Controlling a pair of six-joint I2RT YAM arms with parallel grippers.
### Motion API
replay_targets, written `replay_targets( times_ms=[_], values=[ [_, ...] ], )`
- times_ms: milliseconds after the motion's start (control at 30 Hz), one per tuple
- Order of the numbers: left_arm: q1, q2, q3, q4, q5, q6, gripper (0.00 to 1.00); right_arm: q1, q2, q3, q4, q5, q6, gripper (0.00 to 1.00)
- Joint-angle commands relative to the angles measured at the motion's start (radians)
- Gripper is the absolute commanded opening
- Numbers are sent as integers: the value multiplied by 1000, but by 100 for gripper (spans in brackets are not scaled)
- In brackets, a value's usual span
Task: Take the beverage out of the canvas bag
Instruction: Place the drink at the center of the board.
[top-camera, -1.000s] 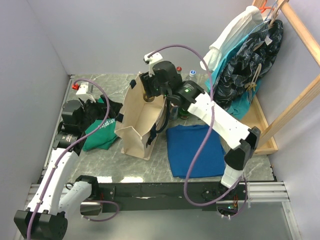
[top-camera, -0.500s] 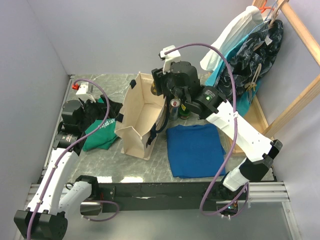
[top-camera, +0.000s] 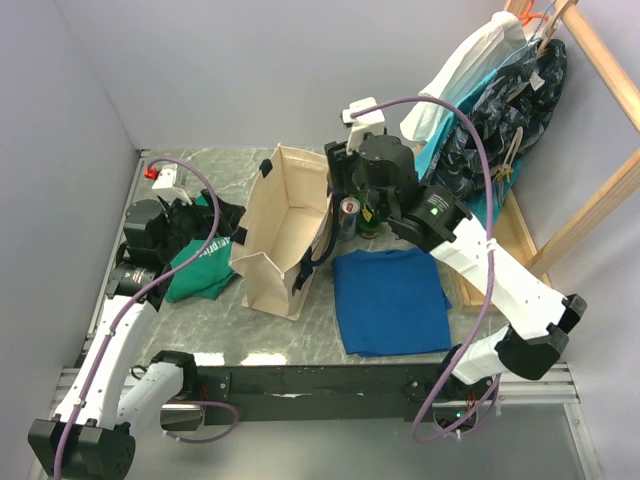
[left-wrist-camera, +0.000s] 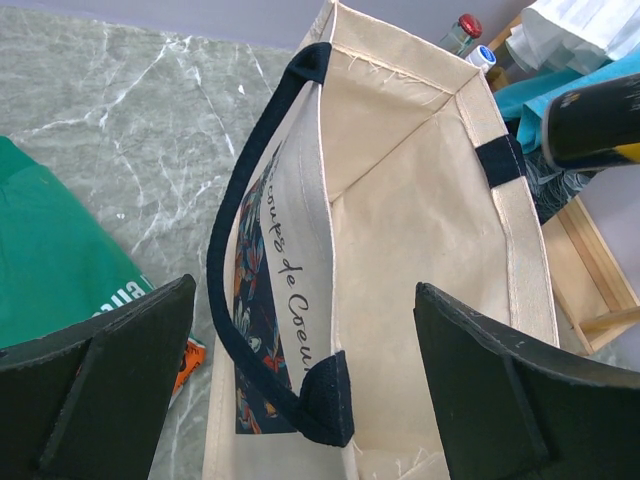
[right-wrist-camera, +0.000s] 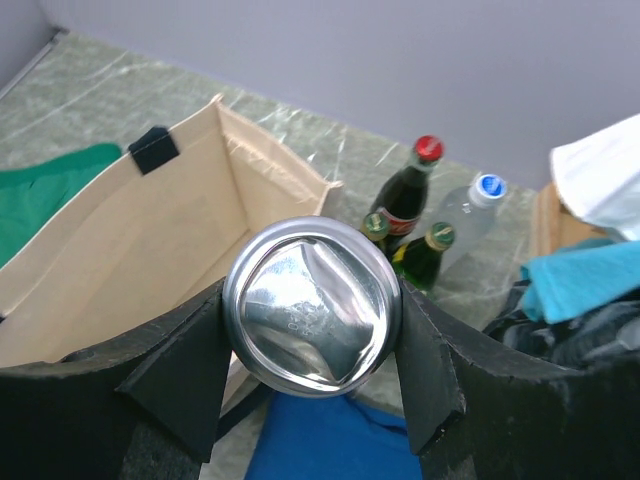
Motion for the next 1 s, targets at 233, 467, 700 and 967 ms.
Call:
replay_targets(
  times_ms=[233,467,700,967],
  values=[
    [-10,-12,0,21,-29,9,96,-50,-42,-1,150,202,-29,0],
    [-13,-14,1,16,-38,12,96,-171,-62,-57,148,162,33,0],
    [-16,-8,0,16,-37,11,96,-250,-51,-110,162,138,42,0],
    [-18,-8,-2,16,-46,14,96,-317,-15,-181,208,135,82,0]
  ],
)
